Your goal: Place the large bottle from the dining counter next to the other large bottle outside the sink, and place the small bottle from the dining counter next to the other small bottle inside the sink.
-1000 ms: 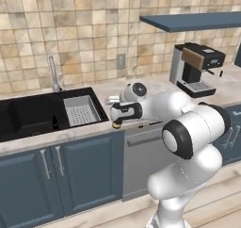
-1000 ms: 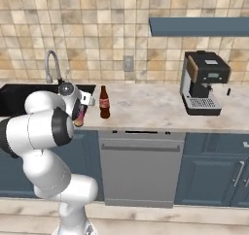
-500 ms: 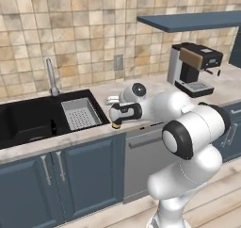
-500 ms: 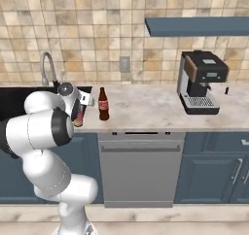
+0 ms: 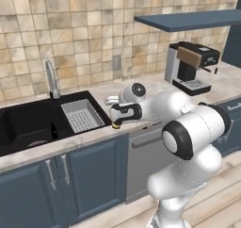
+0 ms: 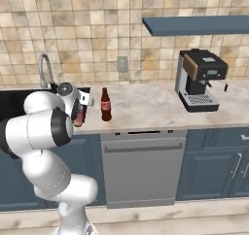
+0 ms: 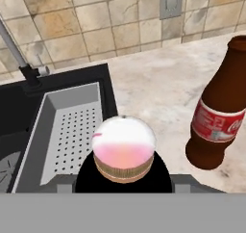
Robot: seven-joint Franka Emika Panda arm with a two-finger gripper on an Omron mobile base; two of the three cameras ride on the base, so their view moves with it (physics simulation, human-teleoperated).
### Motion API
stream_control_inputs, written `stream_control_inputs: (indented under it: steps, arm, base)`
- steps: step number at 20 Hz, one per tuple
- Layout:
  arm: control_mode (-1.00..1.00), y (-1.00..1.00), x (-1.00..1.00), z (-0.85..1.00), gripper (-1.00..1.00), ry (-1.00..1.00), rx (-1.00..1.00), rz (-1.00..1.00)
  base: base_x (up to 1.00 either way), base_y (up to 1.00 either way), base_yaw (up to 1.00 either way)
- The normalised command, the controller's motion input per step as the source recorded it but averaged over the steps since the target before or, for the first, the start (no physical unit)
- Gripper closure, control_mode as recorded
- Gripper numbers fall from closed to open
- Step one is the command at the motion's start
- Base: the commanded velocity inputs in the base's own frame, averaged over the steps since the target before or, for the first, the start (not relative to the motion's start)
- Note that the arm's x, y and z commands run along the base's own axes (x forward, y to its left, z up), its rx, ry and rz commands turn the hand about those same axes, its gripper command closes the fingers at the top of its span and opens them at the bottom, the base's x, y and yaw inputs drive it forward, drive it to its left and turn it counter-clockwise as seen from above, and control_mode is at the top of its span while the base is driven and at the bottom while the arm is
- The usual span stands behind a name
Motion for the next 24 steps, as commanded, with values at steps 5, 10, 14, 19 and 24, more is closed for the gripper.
stream_control_inputs:
  steps: [5,10,14,19,24]
  arm:
    - [1.0,0.0,0.0,0.0,1.0,0.0,0.0,0.0]
    - [1.0,0.0,0.0,0.0,1.0,0.0,0.0,0.0]
    - [1.0,0.0,0.0,0.0,1.0,0.0,0.0,0.0]
    - [1.0,0.0,0.0,0.0,1.0,0.0,0.0,0.0]
    - [1.0,0.0,0.0,0.0,1.0,0.0,0.0,0.0]
  base:
    - [0.31,0.2,-0.15]
    - [0.36,0.19,-0.1]
    - [0.23,0.3,-0.06]
    - [0.01,0.13,0.0]
    - [0.0,0.17,-0.01]
